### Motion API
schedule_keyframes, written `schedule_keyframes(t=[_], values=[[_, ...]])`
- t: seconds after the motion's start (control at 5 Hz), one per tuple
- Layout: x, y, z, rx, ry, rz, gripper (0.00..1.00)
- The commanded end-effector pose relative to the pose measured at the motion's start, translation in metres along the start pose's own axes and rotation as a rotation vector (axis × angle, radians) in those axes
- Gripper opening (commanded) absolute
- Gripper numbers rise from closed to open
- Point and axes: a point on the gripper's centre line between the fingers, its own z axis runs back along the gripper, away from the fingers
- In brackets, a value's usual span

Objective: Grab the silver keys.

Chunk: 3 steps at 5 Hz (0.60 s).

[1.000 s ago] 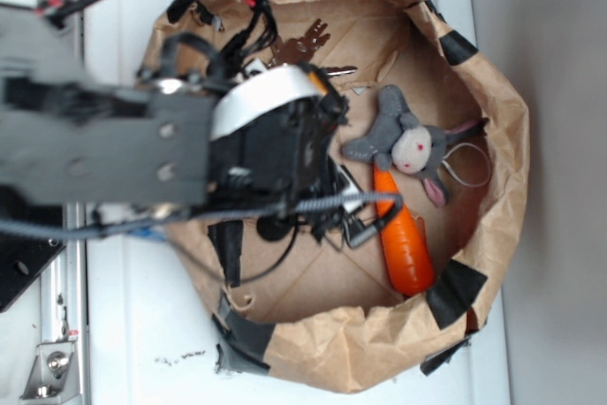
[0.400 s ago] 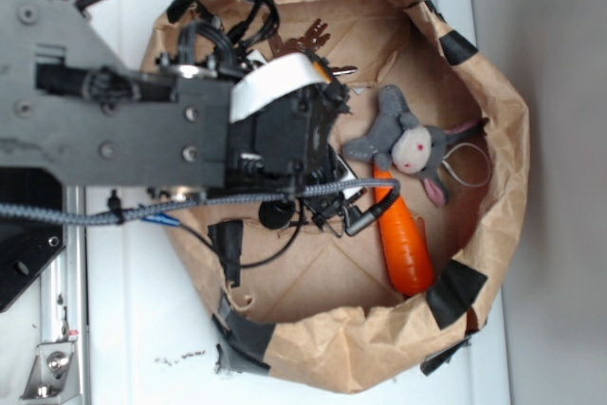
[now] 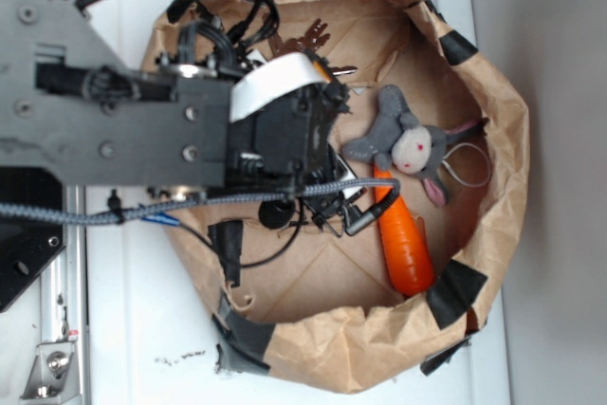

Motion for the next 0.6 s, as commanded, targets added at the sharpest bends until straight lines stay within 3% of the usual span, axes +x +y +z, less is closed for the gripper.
schedule_keyframes(t=[0.0,0.2,0.4], values=[[0.011,0.037,-0.031,-0.038,-0.055,-0.087,1.00],[0.009,0.040,-0.035,-0.044,-0.002,-0.114,1.00],[0.008,0.042,-0.042,-0.048,-0.003,-0.119,1.00]])
